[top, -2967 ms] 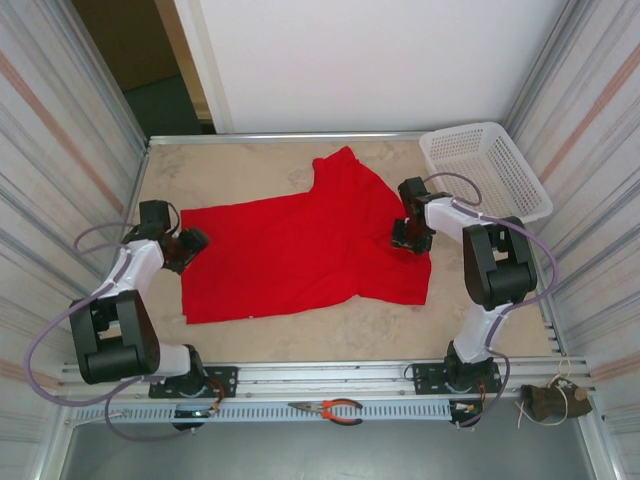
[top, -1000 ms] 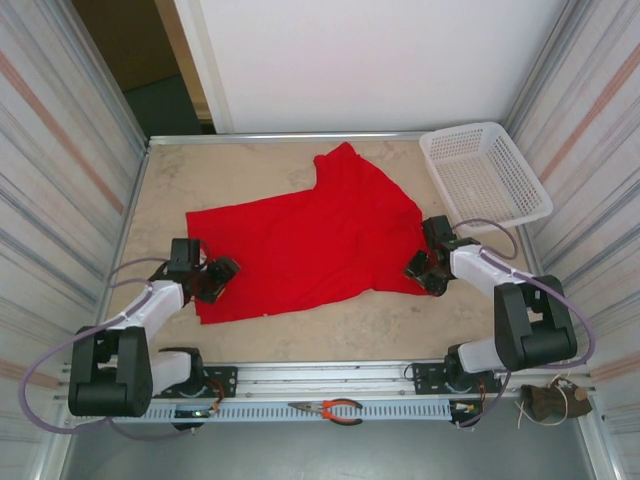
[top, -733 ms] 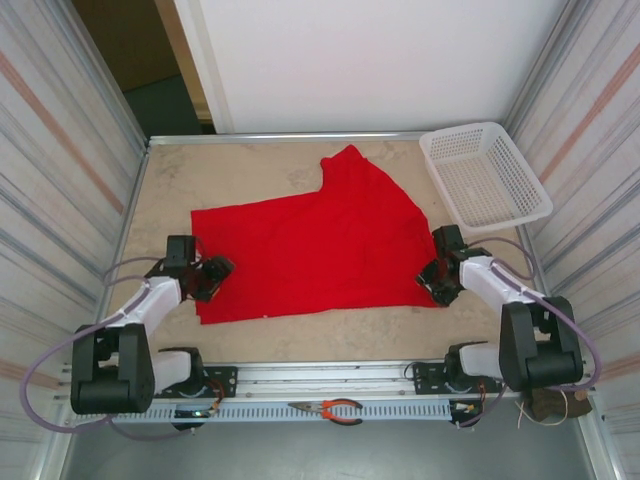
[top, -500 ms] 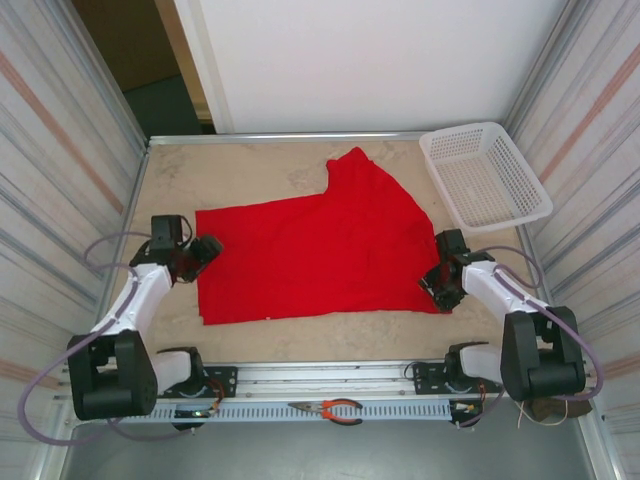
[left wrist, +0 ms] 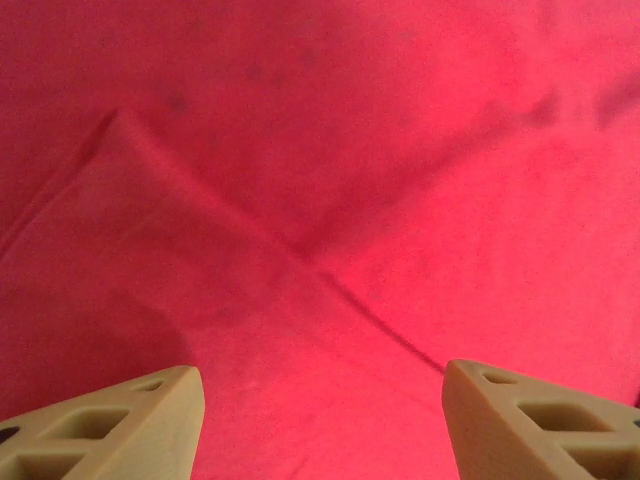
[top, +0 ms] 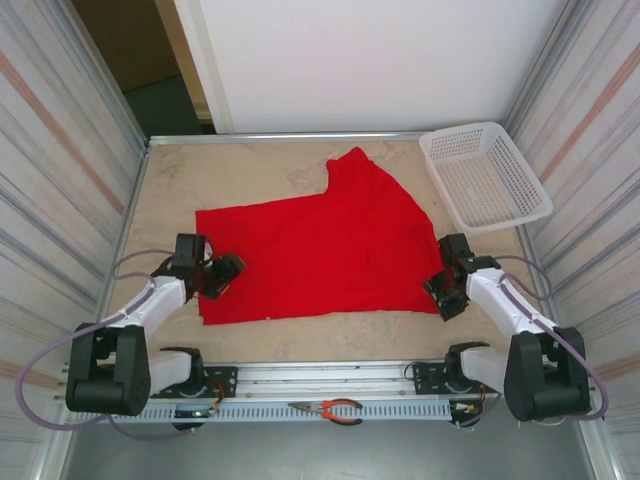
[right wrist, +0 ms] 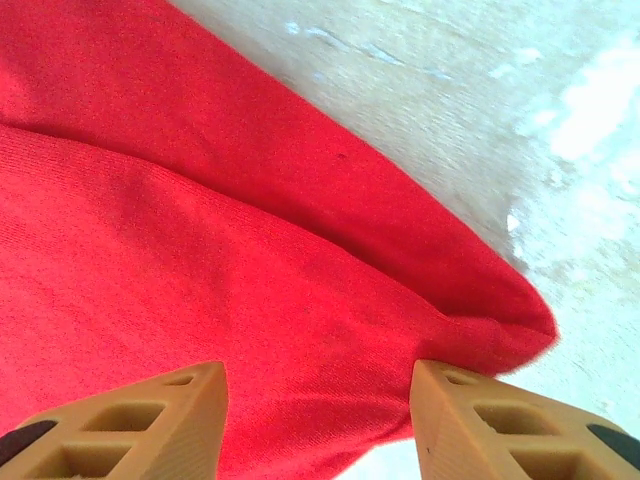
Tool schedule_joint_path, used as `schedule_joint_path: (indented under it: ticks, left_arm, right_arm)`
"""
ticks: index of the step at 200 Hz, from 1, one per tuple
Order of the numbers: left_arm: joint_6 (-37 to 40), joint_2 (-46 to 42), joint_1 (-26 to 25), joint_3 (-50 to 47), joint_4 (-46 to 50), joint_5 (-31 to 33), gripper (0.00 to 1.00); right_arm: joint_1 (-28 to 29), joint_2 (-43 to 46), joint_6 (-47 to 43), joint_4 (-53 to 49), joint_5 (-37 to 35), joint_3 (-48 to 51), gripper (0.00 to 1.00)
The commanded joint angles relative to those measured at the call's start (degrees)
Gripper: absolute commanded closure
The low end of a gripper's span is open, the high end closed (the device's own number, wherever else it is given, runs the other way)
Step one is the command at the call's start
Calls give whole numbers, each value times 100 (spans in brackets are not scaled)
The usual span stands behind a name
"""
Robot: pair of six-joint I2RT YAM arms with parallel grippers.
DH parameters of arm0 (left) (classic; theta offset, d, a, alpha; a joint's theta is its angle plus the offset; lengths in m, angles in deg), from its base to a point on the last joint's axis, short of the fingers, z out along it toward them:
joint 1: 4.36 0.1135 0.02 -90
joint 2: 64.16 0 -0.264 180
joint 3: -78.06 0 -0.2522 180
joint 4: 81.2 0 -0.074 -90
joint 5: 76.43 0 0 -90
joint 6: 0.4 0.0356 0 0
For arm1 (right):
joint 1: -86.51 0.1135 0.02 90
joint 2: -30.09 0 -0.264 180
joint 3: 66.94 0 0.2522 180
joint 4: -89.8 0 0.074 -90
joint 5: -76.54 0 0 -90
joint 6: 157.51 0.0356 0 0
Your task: Fold the inside-out t-shirt
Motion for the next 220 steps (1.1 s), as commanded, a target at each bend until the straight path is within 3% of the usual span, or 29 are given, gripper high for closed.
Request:
schedule_joint_path:
  ticks: [1,31,66,88,109,131,170,183,220]
  left_arm:
    - [-482,-223,-5,-125,271,346,35]
    - [-500,-603,178,-192,842,709,35]
    - [-158,-964,663,-56,1116,697,35]
    - [314,-1012,723,350,872,502,35]
    - [818,-478,733,1101,762,232,30]
    - [1400,404,726,1988,974,261,29]
    - [2026,1886,819,3420,1344,507,27]
    - [2143,2222,857,3790,1472,582,19]
    - [2174,2725,899,4331,1538,594,19]
  right_arm:
    - [-67,151,529,-521,-163,147,41]
    - [-64,220,815,-606,-70,344,41]
    - [32,763,1069,-960,-87,274,42]
    - [156,1240,403,-743,-305,-324,44]
    - [179,842,-808,-115,-201,-1237,43]
    - [239,-598,-2108,304,292,-2548,42]
    - [651,-3804,-3823,-430,319,-5872,41]
    - [721,-4767,-4109,-845,132,-7168,40]
    - [750,-7611,-5007,-2231,437,-11358,36]
